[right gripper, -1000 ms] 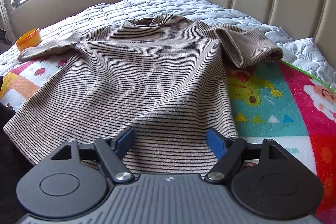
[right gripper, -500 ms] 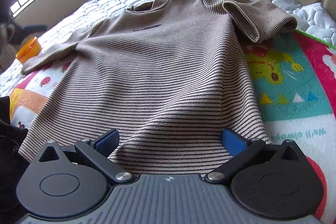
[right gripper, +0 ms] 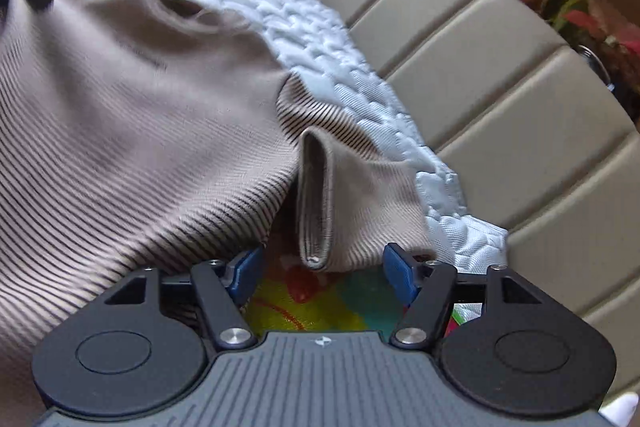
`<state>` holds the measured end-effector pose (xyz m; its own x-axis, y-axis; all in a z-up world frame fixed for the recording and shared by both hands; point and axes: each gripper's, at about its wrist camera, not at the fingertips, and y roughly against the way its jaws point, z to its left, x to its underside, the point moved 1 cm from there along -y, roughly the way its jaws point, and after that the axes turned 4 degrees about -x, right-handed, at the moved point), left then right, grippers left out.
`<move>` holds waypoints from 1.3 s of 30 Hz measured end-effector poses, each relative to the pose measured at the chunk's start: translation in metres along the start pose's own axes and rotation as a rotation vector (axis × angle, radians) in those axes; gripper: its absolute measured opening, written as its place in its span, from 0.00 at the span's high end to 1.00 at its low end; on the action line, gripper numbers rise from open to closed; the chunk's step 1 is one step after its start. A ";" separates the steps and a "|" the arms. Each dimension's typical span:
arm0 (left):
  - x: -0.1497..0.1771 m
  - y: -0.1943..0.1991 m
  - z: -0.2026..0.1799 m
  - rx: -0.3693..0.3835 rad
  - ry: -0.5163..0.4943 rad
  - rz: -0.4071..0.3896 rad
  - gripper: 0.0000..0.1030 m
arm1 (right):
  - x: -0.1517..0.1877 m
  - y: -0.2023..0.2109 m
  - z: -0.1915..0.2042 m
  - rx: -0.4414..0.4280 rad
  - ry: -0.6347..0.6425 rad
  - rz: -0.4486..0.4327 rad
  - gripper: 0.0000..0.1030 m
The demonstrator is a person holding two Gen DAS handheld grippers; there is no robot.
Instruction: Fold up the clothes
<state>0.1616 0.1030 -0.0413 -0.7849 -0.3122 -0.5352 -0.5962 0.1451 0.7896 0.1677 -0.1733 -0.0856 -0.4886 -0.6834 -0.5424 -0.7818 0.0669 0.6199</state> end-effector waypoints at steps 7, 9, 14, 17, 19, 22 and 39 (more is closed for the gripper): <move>-0.010 -0.006 0.021 0.061 0.060 0.051 0.00 | -0.030 -0.023 -0.021 0.060 -0.024 0.043 0.93; -0.012 -0.004 0.026 0.078 0.084 0.063 0.00 | -0.054 -0.007 -0.044 0.068 -0.101 -0.010 0.93; -0.017 0.003 0.047 0.070 0.191 0.071 0.00 | -0.137 0.075 -0.098 0.028 -0.269 -0.257 0.93; -0.014 0.007 0.050 0.059 0.219 0.072 0.00 | -0.175 0.096 -0.102 -0.073 -0.350 -0.324 0.93; -0.006 0.014 0.051 0.041 0.223 0.065 0.00 | -0.194 0.101 -0.097 -0.145 -0.398 -0.348 0.93; 0.006 0.024 0.053 0.008 0.207 0.071 0.00 | -0.209 0.093 -0.070 -0.256 -0.456 -0.337 0.93; 0.016 0.031 0.090 0.027 0.354 0.101 0.00 | -0.167 0.057 -0.001 -0.459 -0.619 -0.293 0.30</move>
<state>0.1154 0.1870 -0.0526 -0.7360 -0.5998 -0.3140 -0.5265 0.2154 0.8224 0.2055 -0.0559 0.0407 -0.5194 -0.0937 -0.8494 -0.7403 -0.4471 0.5020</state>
